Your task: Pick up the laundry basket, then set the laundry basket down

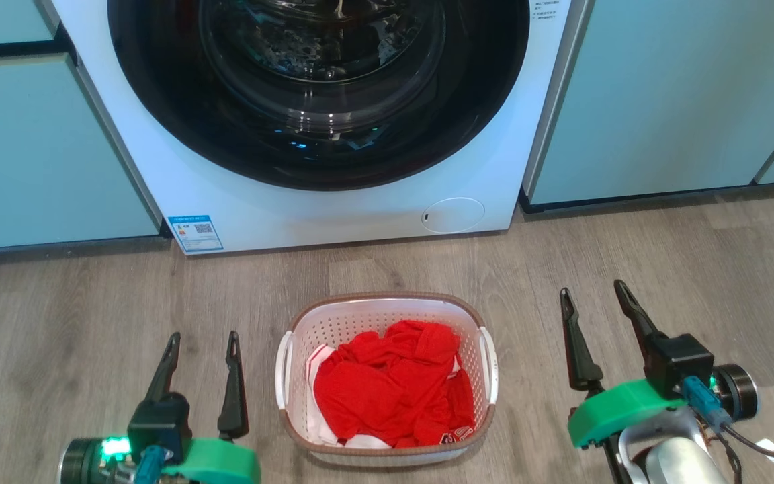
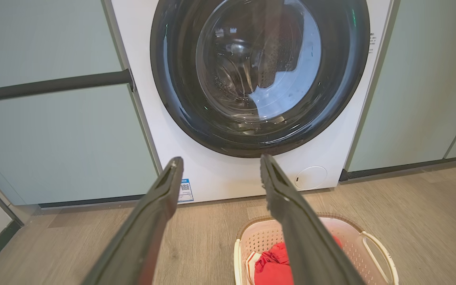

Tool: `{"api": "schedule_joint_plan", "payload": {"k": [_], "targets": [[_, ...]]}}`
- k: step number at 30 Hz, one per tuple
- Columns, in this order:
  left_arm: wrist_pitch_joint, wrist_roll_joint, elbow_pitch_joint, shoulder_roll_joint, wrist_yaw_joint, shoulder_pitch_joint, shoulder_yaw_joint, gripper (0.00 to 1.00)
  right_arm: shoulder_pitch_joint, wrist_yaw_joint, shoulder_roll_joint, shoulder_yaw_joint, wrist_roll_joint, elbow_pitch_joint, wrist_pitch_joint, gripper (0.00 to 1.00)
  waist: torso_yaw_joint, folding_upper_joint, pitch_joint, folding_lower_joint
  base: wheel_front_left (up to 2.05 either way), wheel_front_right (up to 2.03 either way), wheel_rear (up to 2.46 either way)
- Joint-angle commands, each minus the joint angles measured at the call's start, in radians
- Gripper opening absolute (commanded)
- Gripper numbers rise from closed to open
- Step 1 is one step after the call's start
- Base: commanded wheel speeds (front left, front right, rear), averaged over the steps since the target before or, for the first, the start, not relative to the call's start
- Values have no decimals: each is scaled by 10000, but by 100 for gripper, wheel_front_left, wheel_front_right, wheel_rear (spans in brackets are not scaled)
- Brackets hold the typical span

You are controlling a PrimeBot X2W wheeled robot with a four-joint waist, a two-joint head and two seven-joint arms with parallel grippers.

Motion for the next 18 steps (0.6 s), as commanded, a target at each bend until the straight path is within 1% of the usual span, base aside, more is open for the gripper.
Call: {"api": "schedule_joint_plan", "payload": {"k": [1, 18], "targets": [[-95, 69, -348, -26, 27, -316, 309, 100, -205, -15, -99, 227, -55, -357, -136, 100, 5, -1, 8, 0, 0, 0, 0], [-95, 120, -315, -145, -139, -325, 527, 100, -248, -15, -99, 213, -28, -289, -136, 100, -8, -1, 75, 0, 0, 0, 0]]}}
